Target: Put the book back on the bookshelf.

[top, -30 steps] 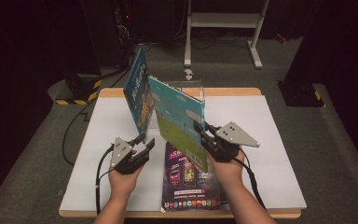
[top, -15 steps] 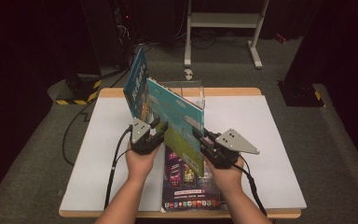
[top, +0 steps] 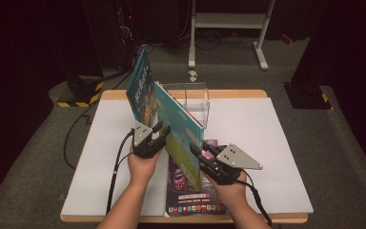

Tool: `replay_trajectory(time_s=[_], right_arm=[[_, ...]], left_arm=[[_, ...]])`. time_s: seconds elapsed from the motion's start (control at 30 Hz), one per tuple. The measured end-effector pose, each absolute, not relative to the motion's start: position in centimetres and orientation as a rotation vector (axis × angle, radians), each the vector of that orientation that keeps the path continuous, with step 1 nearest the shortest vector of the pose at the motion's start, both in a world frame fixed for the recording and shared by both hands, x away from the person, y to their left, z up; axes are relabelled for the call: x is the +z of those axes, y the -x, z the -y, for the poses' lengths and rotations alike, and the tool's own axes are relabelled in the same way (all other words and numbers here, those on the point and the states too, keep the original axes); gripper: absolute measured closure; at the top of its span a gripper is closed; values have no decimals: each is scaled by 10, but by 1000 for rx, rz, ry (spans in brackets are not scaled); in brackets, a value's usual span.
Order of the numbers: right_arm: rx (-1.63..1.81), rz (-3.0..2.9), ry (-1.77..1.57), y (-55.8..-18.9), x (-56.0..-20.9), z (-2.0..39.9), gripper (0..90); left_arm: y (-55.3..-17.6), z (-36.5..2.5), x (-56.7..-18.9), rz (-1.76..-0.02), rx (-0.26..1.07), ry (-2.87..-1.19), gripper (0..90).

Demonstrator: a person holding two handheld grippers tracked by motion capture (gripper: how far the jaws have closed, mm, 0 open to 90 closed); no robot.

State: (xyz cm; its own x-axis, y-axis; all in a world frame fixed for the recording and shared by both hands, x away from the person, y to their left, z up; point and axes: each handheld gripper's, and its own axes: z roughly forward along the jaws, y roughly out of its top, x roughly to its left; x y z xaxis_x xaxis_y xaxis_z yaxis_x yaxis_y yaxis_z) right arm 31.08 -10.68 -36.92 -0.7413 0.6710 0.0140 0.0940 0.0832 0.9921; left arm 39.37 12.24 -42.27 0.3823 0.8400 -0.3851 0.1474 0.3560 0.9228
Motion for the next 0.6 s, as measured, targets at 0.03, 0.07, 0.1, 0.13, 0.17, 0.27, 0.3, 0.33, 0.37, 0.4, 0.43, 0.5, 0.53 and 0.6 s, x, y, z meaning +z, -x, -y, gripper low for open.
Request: replay_trajectory(time_s=[0.03,0.07,0.1,0.13,0.17,0.27,0.3,0.33,0.37,0.4,0.43,0.5,0.53,0.6], right_arm=[[1708,-1923,-726,-311,-370,107,679],[1715,-1930,-721,-310,-371,107,672],[1724,-1937,-703,-310,-372,108,664],[1734,-1952,-690,-309,-373,108,655],[1742,-1961,-675,-308,-374,107,648],[1762,-1989,-625,-304,-376,105,628],[1766,-2001,-606,-303,-377,103,622],[1768,-2006,-586,-302,-378,102,619],[1775,-2013,-581,-301,-378,101,615],[1783,-2018,-564,-300,-379,100,610],[1790,-2026,-562,-299,-380,99,605],[1806,-2047,-543,-298,-381,97,583],[1812,-2065,-532,-298,-382,96,567],[1814,-2091,-508,-297,-385,91,538]], left_arm=[[-393,-123,-423,-1108,589,-1137,619],[-392,-124,-423,-1105,587,-1141,616],[-391,-124,-424,-1105,585,-1140,615],[-391,-125,-424,-1102,584,-1140,614],[-390,-127,-424,-1101,583,-1140,613],[-389,-131,-425,-1103,583,-1135,614],[-389,-133,-425,-1104,581,-1135,614],[-389,-134,-426,-1104,583,-1135,614],[-389,-135,-426,-1107,582,-1130,614],[-388,-136,-426,-1108,583,-1131,614],[-388,-137,-426,-1108,585,-1136,614],[-388,-139,-426,-1110,585,-1137,614],[-388,-140,-426,-1108,587,-1138,614],[-388,-142,-427,-1110,589,-1136,614]])
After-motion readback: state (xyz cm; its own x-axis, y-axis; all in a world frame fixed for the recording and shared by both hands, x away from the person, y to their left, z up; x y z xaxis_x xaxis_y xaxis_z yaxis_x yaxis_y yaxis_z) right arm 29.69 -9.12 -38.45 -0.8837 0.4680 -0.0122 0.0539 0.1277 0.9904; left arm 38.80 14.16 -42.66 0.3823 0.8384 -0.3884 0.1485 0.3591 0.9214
